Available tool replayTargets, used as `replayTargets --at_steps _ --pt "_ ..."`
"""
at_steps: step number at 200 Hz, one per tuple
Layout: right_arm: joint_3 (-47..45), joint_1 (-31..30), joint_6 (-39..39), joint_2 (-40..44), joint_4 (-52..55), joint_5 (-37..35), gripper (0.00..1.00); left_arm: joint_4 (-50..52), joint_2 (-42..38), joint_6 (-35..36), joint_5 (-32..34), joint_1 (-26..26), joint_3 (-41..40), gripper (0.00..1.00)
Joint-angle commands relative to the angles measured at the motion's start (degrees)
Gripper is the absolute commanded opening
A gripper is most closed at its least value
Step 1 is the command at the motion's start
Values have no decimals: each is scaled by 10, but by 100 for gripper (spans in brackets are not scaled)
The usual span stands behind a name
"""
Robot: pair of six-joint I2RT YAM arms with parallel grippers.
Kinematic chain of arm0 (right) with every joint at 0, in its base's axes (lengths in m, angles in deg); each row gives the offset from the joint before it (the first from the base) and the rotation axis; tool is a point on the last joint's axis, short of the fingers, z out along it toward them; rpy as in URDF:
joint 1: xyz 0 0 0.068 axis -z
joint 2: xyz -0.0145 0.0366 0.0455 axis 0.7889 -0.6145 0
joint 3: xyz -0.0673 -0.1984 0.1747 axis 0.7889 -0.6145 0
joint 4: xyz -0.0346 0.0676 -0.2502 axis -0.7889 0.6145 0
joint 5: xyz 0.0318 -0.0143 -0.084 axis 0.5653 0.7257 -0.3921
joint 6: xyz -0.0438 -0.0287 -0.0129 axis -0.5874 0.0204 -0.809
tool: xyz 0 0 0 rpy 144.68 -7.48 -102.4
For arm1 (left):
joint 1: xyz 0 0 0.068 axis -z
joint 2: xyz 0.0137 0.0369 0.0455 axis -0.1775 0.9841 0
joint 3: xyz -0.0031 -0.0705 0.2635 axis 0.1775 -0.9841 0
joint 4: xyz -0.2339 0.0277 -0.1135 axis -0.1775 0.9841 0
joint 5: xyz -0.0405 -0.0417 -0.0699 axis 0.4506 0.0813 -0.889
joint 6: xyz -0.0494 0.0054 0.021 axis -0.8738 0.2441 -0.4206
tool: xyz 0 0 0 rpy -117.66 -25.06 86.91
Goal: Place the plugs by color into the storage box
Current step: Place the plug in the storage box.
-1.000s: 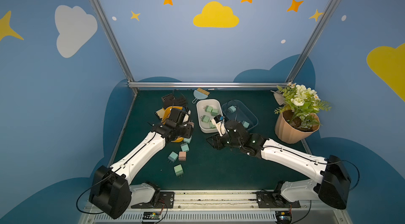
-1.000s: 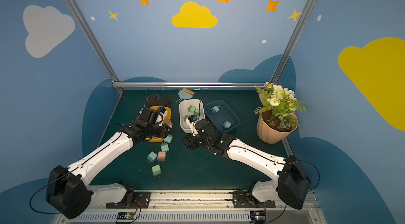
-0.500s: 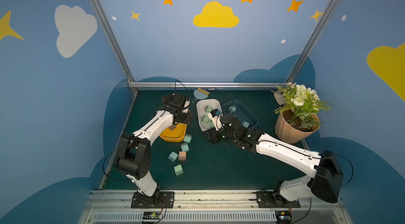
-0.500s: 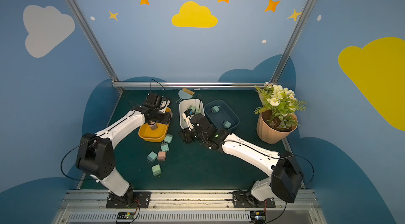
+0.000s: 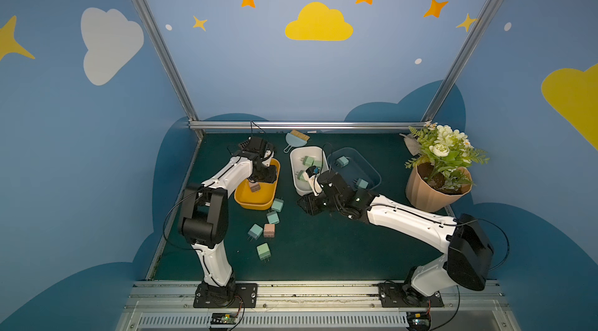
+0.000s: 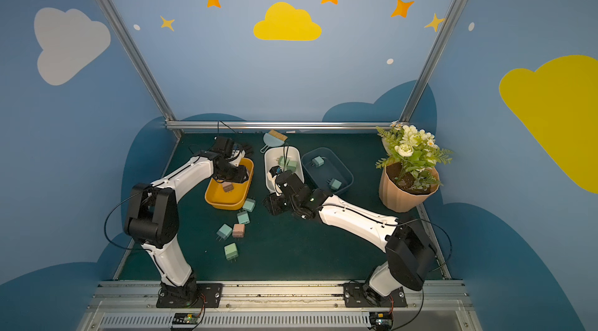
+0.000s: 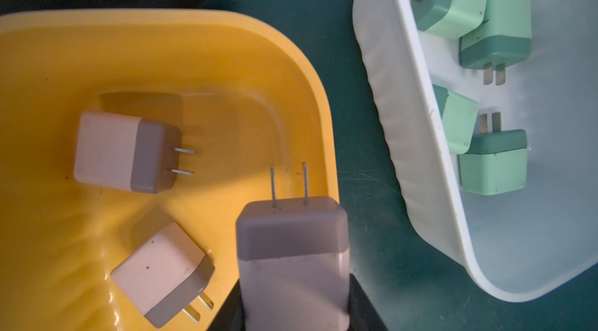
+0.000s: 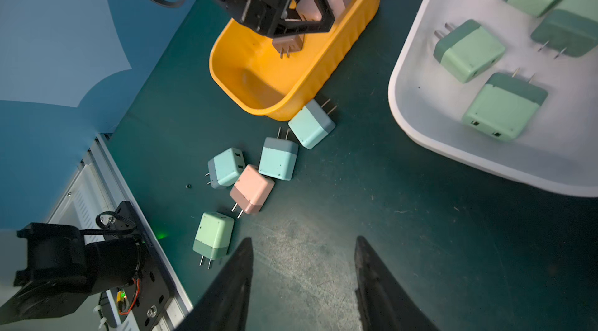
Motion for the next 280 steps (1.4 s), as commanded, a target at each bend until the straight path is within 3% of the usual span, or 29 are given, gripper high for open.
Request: replayTargets --at_steps 1,30,90,215,280 --pt "8 -1 8 -8 7 11 51 14 -10 1 -13 -6 11 26" --pt "10 -1 6 -14 9 6 52 17 -12 3 -21 -14 14 45" --pt "22 -2 13 -38 13 22 52 21 -29 6 -13 -20 12 53" --pt "80 -43 -32 -92 32 27 52 6 -134 32 -14 -28 -31 54" --pt "170 -92 -104 -157 79 46 53 44 -196 43 -41 -22 -58 54"
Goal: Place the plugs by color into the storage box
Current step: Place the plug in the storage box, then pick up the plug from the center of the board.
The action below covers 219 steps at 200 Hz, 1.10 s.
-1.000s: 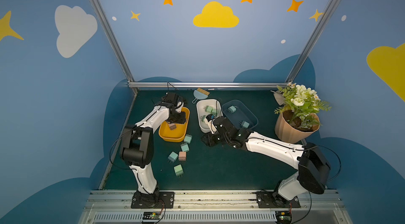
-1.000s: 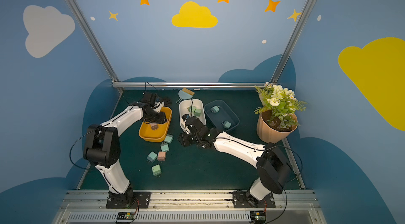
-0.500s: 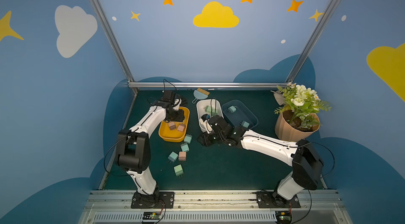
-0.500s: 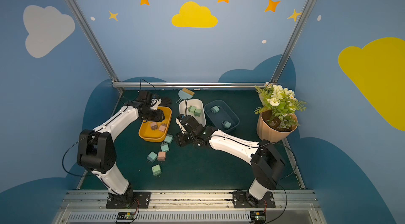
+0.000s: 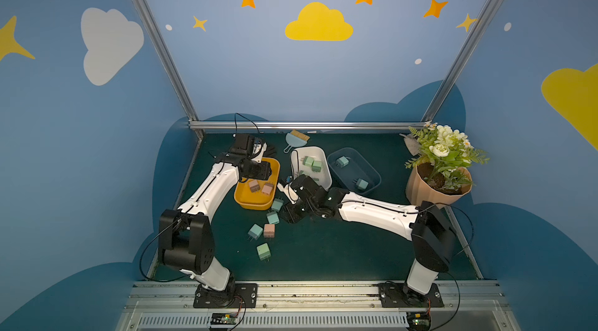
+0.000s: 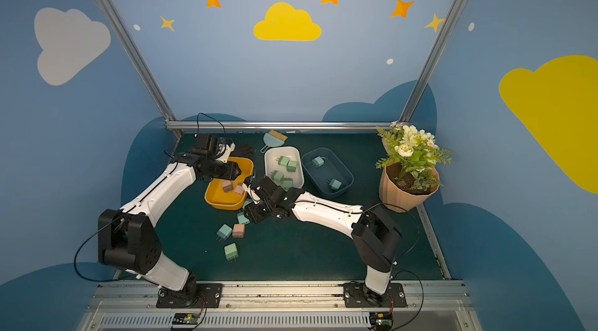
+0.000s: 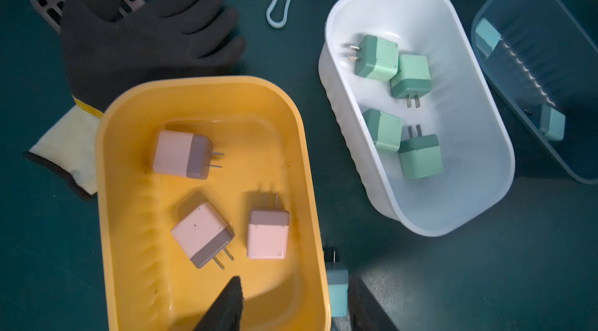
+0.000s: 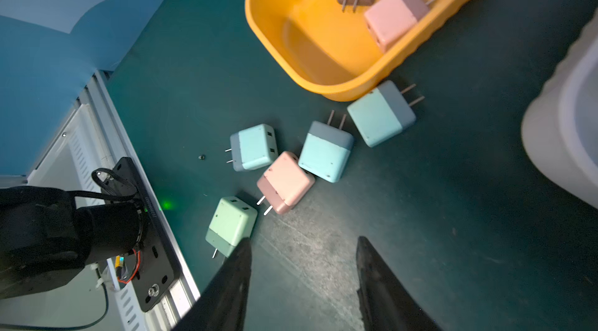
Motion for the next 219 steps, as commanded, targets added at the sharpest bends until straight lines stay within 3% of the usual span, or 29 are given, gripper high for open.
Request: replayTargets --at_steps 1,32,60,100,136,164,219 --pt "28 -23 -45 -11 28 9 53 30 -45 12 -8 2 -9 54" --pt "24 -41 -50 -12 15 3 54 79 -123 -27 -2 2 -39 53" --pt "6 -48 -40 3 16 -32 54 93 -213 -105 -30 10 -109 53" --pt "-55 -45 -31 66 6 -83 55 120 -285 -164 -12 89 -169 53" --pt "-108 -44 -30 114 6 -56 55 127 -284 -216 33 167 -195 54" --pt "-190 -44 -3 168 -53 -27 55 120 -259 -244 56 209 -225 54" --pt "-321 -47 41 268 -158 -1 53 62 -242 -274 87 235 -287 55"
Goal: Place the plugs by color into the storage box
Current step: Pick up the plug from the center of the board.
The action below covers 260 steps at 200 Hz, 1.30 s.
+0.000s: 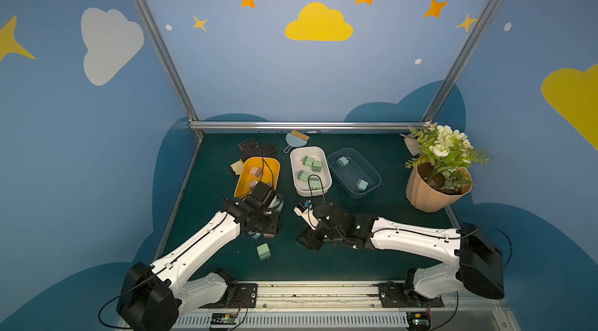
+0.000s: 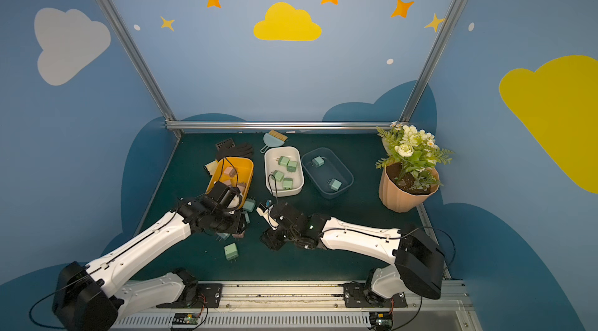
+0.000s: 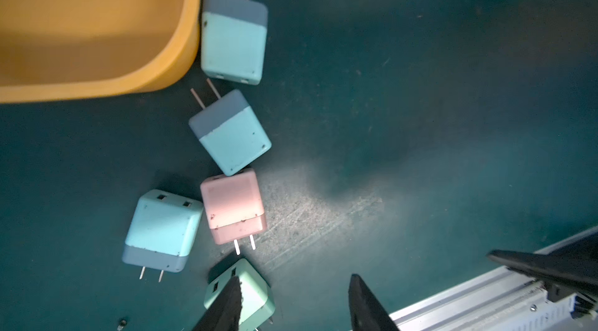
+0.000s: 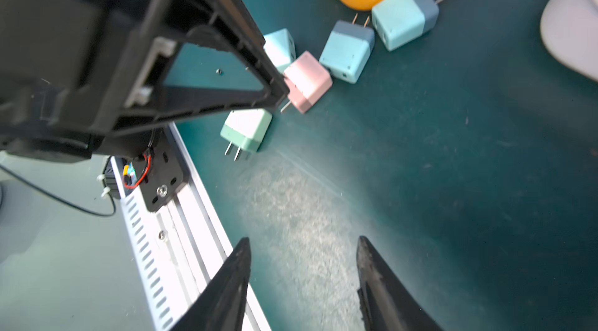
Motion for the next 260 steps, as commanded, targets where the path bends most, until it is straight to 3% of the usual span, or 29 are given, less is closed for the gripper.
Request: replayTargets --at_steps 1,79,133,168,223,260 --pt "-32 -1 24 39 -70 16 53 -37 0 -20 16 3 -20 56" --pt "-47 -3 21 62 -92 24 54 -109 42 8 43 3 -69 60" --pt "-43 -13 12 67 -102 38 56 -84 114 5 98 -1 -41 57" --pt "-40 -15 2 55 -132 42 57 -90 150 -1 86 -4 -34 58" --pt "-46 -16 16 34 -179 60 57 -84 171 11 55 -4 -31 52" --pt "-45 -16 13 36 -181 61 57 -78 161 21 57 -4 -27 41"
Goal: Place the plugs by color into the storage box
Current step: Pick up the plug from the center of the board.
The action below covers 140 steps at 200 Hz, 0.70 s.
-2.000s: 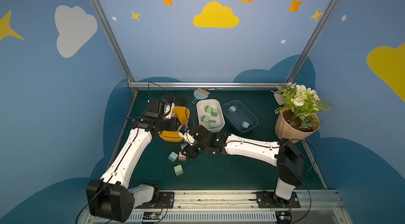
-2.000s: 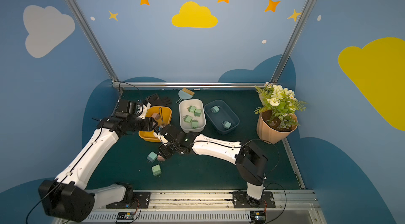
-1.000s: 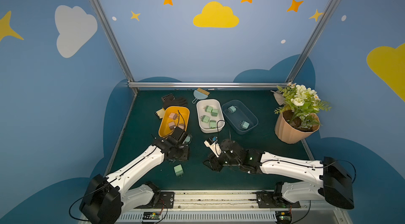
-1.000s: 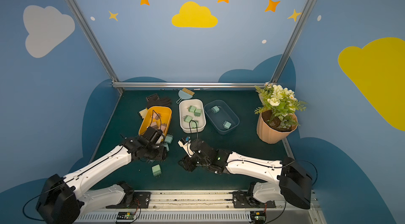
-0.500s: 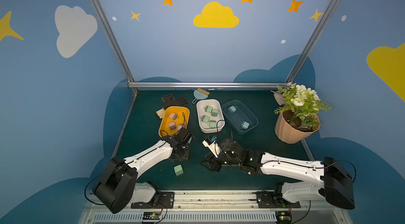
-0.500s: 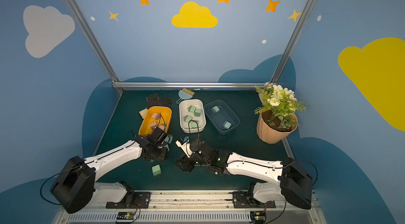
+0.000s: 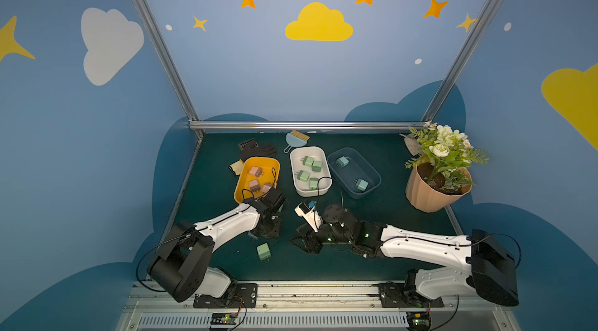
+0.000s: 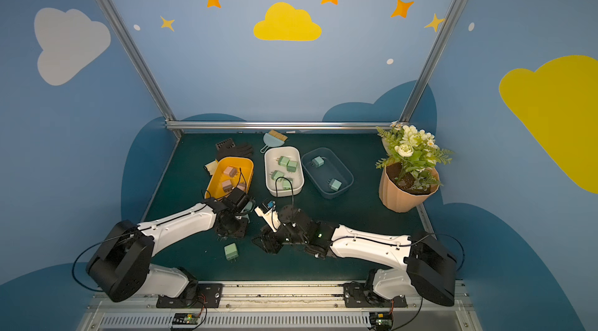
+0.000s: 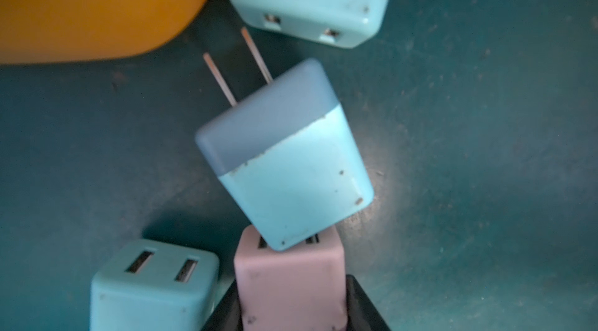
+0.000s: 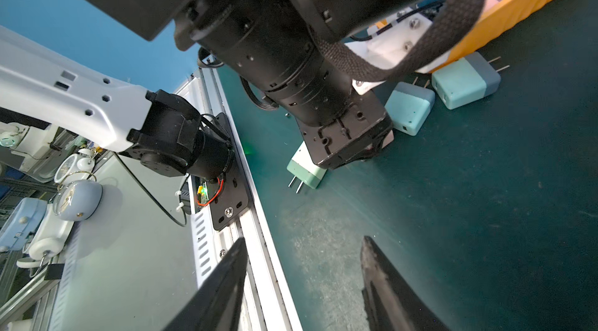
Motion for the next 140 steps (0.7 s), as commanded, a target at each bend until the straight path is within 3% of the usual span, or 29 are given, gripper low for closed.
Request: replayTargets --at_steps 1,81,140 --pt "3 -3 -3 1 -23 5 57 13 -6 11 -9 -2 14 41" --pt "-40 -4 4 57 -25 -70 58 36 -80 19 -18 -1 22 3" --pt "-50 -3 7 78 -17 -145 58 40 -161 25 -30 -2 41 3"
